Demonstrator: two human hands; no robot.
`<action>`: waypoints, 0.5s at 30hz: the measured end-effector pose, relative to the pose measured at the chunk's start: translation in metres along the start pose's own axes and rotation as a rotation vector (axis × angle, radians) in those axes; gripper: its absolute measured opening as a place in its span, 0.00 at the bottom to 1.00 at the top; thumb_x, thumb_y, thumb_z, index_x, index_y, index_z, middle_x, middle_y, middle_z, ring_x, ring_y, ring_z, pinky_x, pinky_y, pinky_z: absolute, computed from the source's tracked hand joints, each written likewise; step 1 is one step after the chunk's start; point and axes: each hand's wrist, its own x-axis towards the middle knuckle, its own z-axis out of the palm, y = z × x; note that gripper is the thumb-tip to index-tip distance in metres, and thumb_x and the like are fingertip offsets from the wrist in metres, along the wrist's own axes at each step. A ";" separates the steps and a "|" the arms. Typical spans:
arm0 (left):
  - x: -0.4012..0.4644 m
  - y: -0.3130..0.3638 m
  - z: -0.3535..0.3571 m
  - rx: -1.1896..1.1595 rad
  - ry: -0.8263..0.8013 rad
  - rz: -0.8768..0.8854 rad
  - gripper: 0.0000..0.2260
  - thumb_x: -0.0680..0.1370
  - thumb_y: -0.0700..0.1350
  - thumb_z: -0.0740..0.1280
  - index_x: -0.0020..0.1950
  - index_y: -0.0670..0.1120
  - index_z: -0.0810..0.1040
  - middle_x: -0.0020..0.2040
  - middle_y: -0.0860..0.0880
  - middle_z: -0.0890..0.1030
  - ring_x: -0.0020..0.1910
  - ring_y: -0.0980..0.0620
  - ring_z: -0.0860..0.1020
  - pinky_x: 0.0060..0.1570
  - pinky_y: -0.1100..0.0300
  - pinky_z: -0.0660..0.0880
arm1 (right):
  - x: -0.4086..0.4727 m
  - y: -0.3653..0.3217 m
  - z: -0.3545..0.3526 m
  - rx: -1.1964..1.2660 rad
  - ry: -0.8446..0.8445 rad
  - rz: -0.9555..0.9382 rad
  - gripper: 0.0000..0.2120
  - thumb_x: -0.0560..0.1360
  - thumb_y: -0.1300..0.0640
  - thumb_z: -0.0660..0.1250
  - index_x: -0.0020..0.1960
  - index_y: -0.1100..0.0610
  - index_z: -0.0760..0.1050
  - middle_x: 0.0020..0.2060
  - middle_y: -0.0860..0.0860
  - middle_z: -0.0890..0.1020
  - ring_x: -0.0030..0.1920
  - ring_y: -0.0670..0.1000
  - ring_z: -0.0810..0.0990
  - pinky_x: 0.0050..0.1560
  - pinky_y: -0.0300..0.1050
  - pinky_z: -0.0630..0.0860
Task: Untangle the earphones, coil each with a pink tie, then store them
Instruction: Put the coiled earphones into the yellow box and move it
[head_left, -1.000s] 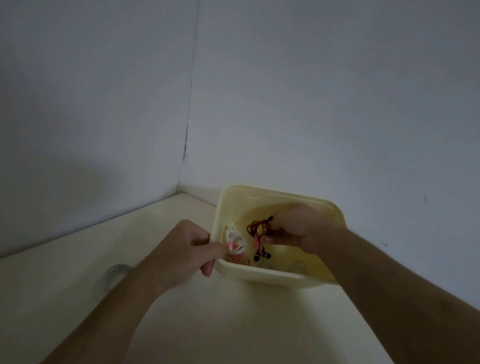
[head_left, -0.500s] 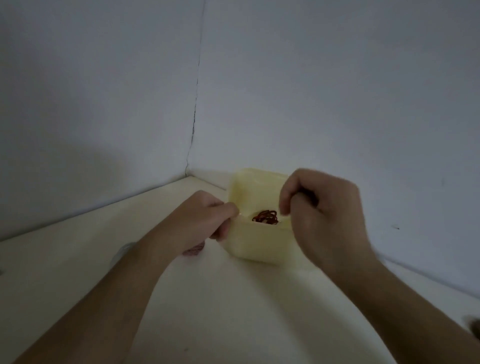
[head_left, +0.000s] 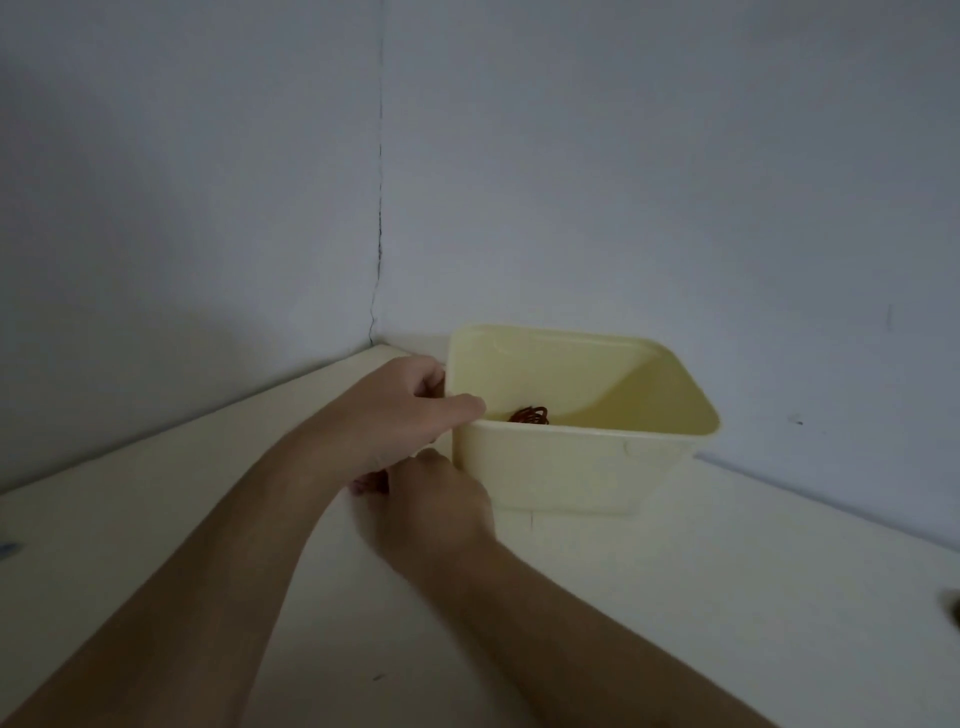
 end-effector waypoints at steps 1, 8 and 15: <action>0.001 -0.001 0.000 -0.013 -0.009 0.006 0.18 0.66 0.65 0.71 0.40 0.52 0.76 0.34 0.53 0.79 0.36 0.53 0.78 0.42 0.53 0.75 | -0.001 0.001 0.000 0.027 0.023 -0.029 0.13 0.83 0.44 0.60 0.63 0.48 0.77 0.55 0.53 0.82 0.54 0.57 0.83 0.54 0.55 0.82; 0.000 -0.002 -0.002 -0.037 -0.035 0.078 0.13 0.75 0.58 0.73 0.41 0.50 0.76 0.34 0.54 0.82 0.35 0.57 0.80 0.44 0.54 0.75 | -0.062 0.030 -0.072 0.500 -0.134 -0.157 0.06 0.81 0.55 0.70 0.49 0.44 0.81 0.36 0.46 0.79 0.33 0.41 0.76 0.38 0.39 0.74; -0.004 -0.001 -0.001 -0.090 -0.079 0.074 0.15 0.66 0.59 0.72 0.39 0.49 0.77 0.32 0.51 0.82 0.33 0.54 0.78 0.44 0.49 0.73 | -0.109 0.077 -0.175 1.061 -0.133 -0.127 0.10 0.76 0.61 0.75 0.44 0.65 0.76 0.35 0.58 0.74 0.27 0.55 0.74 0.26 0.43 0.69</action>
